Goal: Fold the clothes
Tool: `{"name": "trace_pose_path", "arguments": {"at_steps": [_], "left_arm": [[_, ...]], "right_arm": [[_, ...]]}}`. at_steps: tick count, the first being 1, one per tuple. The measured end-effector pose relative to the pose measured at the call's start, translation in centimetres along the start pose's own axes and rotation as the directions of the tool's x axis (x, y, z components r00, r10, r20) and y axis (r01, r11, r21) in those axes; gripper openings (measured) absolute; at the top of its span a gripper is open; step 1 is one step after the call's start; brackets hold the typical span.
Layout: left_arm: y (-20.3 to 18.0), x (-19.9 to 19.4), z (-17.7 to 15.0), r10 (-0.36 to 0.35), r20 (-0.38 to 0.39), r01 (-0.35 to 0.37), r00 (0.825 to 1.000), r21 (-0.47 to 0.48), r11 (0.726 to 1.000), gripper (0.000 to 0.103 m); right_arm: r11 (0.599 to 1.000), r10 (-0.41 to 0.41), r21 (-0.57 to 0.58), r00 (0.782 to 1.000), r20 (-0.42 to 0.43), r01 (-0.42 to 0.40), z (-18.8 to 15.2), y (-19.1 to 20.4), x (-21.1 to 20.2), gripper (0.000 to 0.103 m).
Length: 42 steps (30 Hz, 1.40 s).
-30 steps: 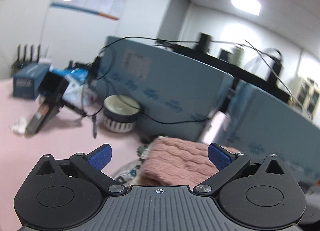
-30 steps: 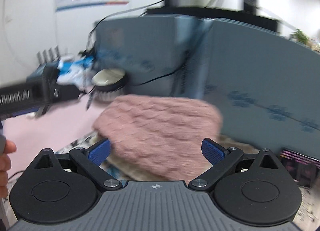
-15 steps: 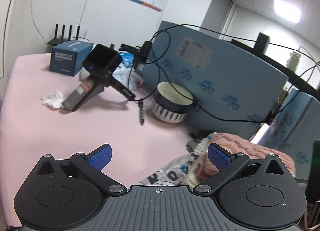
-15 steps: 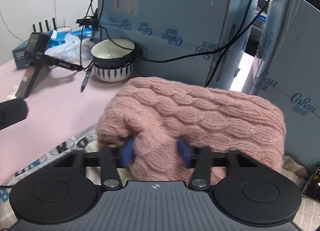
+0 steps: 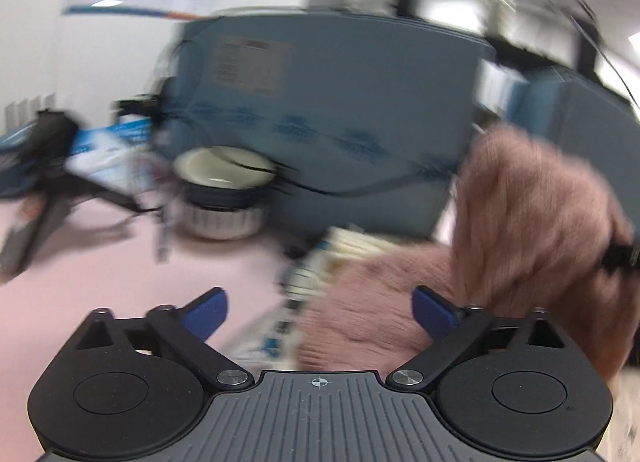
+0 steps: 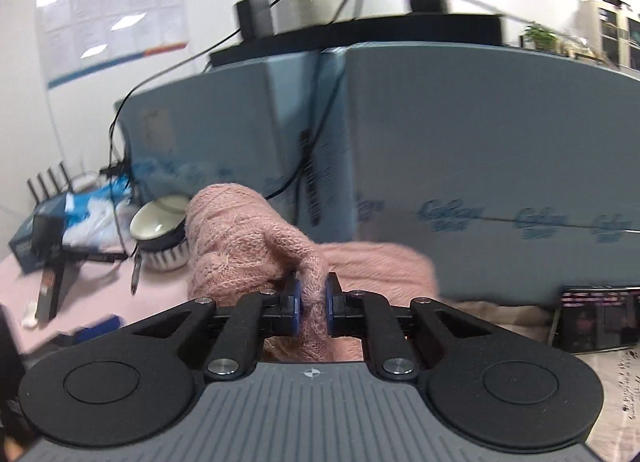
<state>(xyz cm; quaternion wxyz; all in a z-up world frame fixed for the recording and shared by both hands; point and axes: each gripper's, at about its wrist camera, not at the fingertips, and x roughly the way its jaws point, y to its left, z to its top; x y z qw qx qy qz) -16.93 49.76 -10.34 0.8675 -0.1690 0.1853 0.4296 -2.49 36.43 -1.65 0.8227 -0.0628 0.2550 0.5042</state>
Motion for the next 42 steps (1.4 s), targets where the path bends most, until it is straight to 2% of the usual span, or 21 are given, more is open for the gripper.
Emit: {"name": "trace_pose_path", "arguments": {"at_steps": [1,3,4,5,6,8,12,17,21,25,27,29,32,35,38,39,40,41,42], "left_arm": [[-0.9,0.6,-0.3,-0.015,-0.016,0.015,1.000,0.038,0.999,0.093],[-2.0,1.5,-0.9,-0.031,-0.052,0.035,0.998,0.089,0.995,0.064],[-2.4,1.8,-1.1,-0.035,-0.059,0.042,0.998,0.107,0.993,0.053],[-2.7,1.9,-1.2,-0.039,-0.058,0.046,0.998,0.125,0.991,0.032],[-2.8,1.7,-1.1,-0.042,-0.053,0.049,0.998,0.135,0.990,0.024],[-3.0,1.0,-0.8,-0.047,-0.038,0.052,0.998,0.137,0.989,0.020],[-3.8,-2.0,0.9,-0.084,0.055,0.075,0.995,0.142,0.987,0.017],[-5.4,-7.0,3.4,-0.154,0.164,0.128,0.974,0.160,0.979,0.017],[-7.6,-10.0,3.1,-0.227,0.181,0.192,0.957,0.192,0.963,0.017],[-10.7,-12.0,1.6,-0.332,0.160,0.295,0.930,0.215,0.931,0.017],[-12.4,-12.3,0.5,-0.371,0.121,0.341,0.921,0.212,0.916,0.017],[-14.1,-12.0,-1.0,-0.381,0.067,0.358,0.922,0.229,0.905,0.017],[-15.4,-11.2,-3.7,-0.369,-0.057,0.372,0.928,0.224,0.901,0.017],[-15.8,-10.8,-6.4,-0.307,-0.165,0.338,0.937,0.217,0.916,0.017],[-15.3,-10.3,-8.0,-0.230,-0.239,0.284,0.943,0.227,0.931,0.018],[-15.2,-10.1,-8.3,-0.206,-0.257,0.268,0.944,0.236,0.934,0.023],[-15.1,-9.8,-8.4,-0.184,-0.271,0.253,0.945,0.247,0.936,0.023],[-15.0,-9.7,-8.6,-0.167,-0.277,0.240,0.946,0.256,0.937,0.027],[-15.0,-9.7,-8.7,-0.154,-0.277,0.229,0.948,0.263,0.937,0.035]], "right_arm": [[1.000,-0.007,0.010,1.000,0.008,0.007,0.1,-0.4,-0.3,0.011],[1.000,-0.023,0.017,1.000,0.017,0.023,0.2,-1.0,-0.8,0.011],[0.999,-0.032,0.024,0.999,0.021,0.031,0.1,-1.3,-1.1,0.011],[0.999,-0.039,0.036,0.999,0.027,0.038,0.1,-1.7,-1.4,0.011],[0.998,-0.046,0.048,0.998,0.034,0.045,0.2,-2.1,-1.8,0.011],[0.996,-0.058,0.071,0.997,0.050,0.054,0.1,-2.8,-2.7,0.010],[0.994,-0.042,0.105,0.995,0.094,0.032,0.2,-3.8,-5.4,0.010],[0.992,-0.029,0.127,0.982,0.186,0.005,0.8,-5.0,-9.7,0.009],[0.987,-0.090,0.152,0.967,0.239,0.054,-0.1,-7.3,-13.9,0.009],[0.965,-0.219,0.197,0.947,0.233,0.175,-2.5,-11.5,-17.9,0.009],[0.945,-0.292,0.212,0.934,0.207,0.248,-4.1,-13.7,-19.6,0.009],[0.918,-0.379,0.202,0.907,0.183,0.342,-6.1,-16.1,-21.2,0.008],[0.878,-0.455,0.209,0.887,0.085,0.430,-9.4,-19.6,-22.3,0.008],[0.852,-0.488,0.208,0.873,-0.024,0.482,-13.0,-22.4,-22.9,0.008],[0.832,-0.492,0.226,0.862,-0.123,0.507,-15.5,-23.9,-22.7,0.009],[0.830,-0.492,0.225,0.860,-0.137,0.511,-15.9,-24.0,-22.8,0.009],[0.827,-0.492,0.225,0.857,-0.152,0.515,-16.3,-24.2,-22.9,0.012],[0.825,-0.495,0.222,0.854,-0.163,0.520,-16.6,-24.3,-22.9,0.020],[0.819,-0.512,0.208,0.845,-0.155,0.535,-16.5,-24.3,-23.1,0.026]]}}
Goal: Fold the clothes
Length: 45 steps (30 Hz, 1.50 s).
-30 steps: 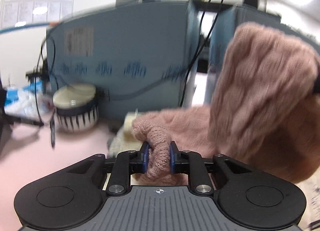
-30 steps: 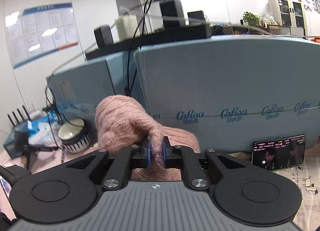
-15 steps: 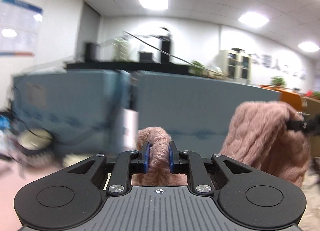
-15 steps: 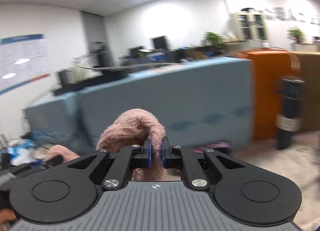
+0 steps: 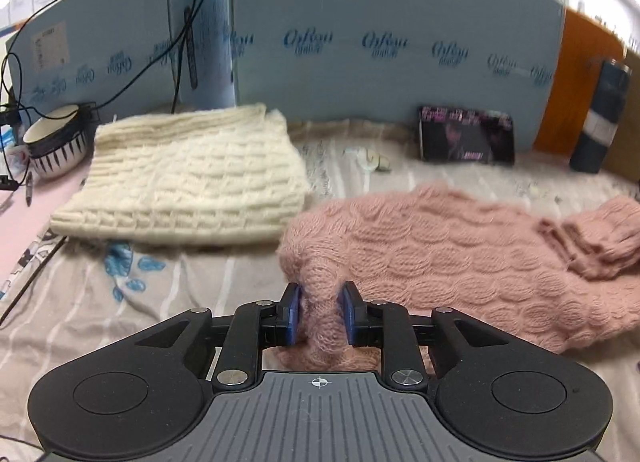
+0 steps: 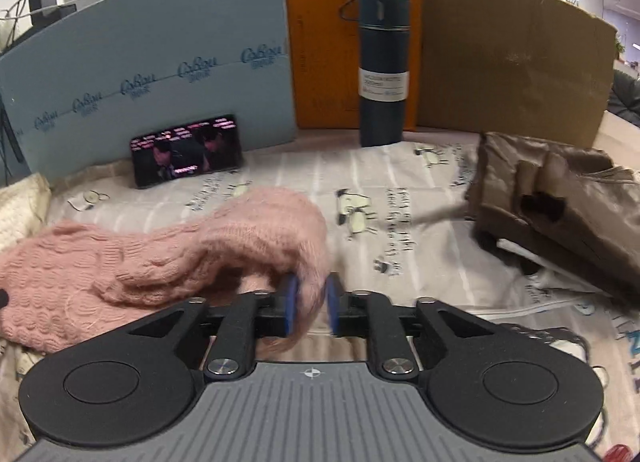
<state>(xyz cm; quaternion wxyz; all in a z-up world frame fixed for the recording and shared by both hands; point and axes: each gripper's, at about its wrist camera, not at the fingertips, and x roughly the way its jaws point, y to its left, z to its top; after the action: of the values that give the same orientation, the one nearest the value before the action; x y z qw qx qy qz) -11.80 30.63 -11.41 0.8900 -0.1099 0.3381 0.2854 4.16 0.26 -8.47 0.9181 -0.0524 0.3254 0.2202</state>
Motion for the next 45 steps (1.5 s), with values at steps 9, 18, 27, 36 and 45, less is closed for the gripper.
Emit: {"name": "trace_pose_path", "arguments": {"at_steps": [9,18,27,36,45], "left_arm": [[1.0,-0.5,1.4,0.032,0.040,-0.030,0.999,-0.050,0.998,0.071],[0.9,2.0,2.0,-0.110,-0.021,0.107,0.994,-0.100,0.989,0.078],[-2.1,3.7,1.3,-0.089,-0.052,0.087,0.995,-0.039,0.995,0.070],[-2.1,0.4,2.4,-0.085,0.098,0.085,0.992,0.005,0.996,0.022],[0.3,-0.7,2.9,-0.016,0.084,0.014,0.996,0.024,1.000,0.022]], "right_arm": [[0.965,0.221,-0.137,0.975,-0.023,-0.222,0.6,3.3,0.3,0.077],[0.939,0.250,-0.195,0.951,-0.181,-0.284,-0.4,9.0,6.4,0.081],[0.977,0.190,-0.075,0.973,-0.129,-0.201,-0.8,5.5,7.8,0.018],[0.984,0.152,0.075,0.979,0.133,-0.163,4.5,-0.4,2.8,0.015],[0.932,0.049,0.321,0.933,0.358,-0.172,7.6,-8.1,-2.4,0.015]]}}
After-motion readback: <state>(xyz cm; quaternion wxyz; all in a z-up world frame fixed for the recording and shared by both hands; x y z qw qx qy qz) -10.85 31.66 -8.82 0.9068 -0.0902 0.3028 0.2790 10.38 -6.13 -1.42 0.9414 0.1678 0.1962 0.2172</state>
